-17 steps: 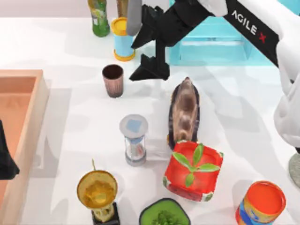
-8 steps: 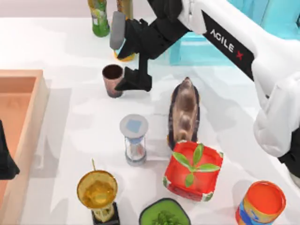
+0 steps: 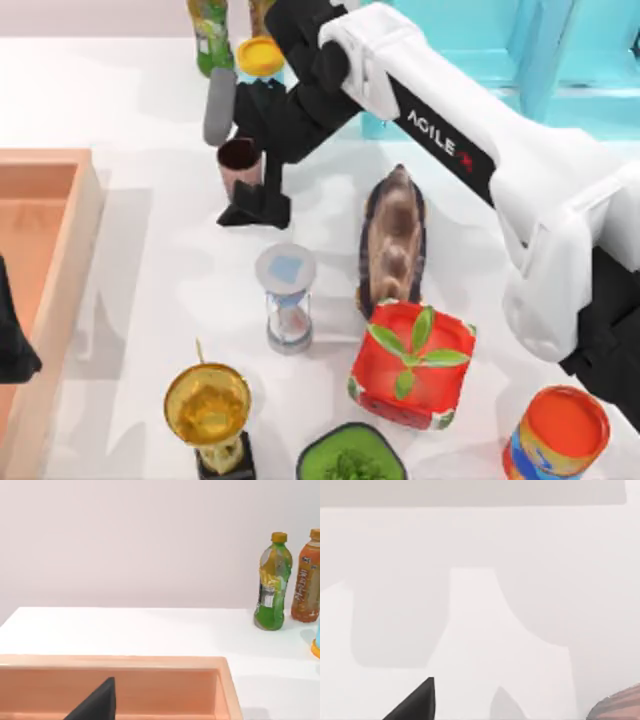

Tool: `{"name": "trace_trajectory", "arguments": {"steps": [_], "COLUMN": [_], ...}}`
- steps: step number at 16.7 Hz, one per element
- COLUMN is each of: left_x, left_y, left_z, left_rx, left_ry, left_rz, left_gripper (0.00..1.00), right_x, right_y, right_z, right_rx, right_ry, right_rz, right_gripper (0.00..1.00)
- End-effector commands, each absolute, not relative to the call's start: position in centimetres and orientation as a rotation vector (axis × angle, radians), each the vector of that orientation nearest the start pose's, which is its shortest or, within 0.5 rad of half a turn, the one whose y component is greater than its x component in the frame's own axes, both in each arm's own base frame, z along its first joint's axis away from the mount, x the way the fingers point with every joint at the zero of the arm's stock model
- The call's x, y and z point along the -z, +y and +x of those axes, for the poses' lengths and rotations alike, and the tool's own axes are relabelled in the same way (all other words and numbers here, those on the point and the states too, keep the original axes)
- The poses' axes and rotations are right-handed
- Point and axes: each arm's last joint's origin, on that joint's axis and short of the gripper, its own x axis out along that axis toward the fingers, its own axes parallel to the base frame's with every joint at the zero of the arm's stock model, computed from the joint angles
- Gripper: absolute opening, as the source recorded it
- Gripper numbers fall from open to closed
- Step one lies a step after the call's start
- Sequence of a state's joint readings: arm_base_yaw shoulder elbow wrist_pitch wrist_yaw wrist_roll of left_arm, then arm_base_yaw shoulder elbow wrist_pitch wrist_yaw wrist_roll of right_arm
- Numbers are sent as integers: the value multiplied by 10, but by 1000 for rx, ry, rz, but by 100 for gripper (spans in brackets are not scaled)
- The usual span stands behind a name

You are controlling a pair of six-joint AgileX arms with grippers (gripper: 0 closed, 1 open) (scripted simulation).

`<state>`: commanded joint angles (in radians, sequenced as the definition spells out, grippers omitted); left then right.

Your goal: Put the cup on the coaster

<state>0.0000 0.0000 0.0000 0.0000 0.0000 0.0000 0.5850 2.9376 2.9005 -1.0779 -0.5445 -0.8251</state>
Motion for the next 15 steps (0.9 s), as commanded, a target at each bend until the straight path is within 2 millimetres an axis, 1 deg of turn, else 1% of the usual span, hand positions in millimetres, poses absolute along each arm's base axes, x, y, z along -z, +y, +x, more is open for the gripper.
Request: {"name": "trace_trajectory", "arguments": {"steps": [13,14,15], "left_x": [-160,-160,-160], "left_y": [-1,-1,-1], "left_z": [106,106,106], "left_rx": [0,0,0], "left_ry": [0,0,0], "left_rz": [0,0,0], "left_gripper": [100,100,100], "right_x": [-120,-120,-120], "right_y": [337,337,337], "right_z": [464,464,464], "right_rx": [-1451,-1451,-1451], "right_ry": [679,679,679], "right_rz": [-673,-673,-673], "right_gripper": [2,0,0]}}
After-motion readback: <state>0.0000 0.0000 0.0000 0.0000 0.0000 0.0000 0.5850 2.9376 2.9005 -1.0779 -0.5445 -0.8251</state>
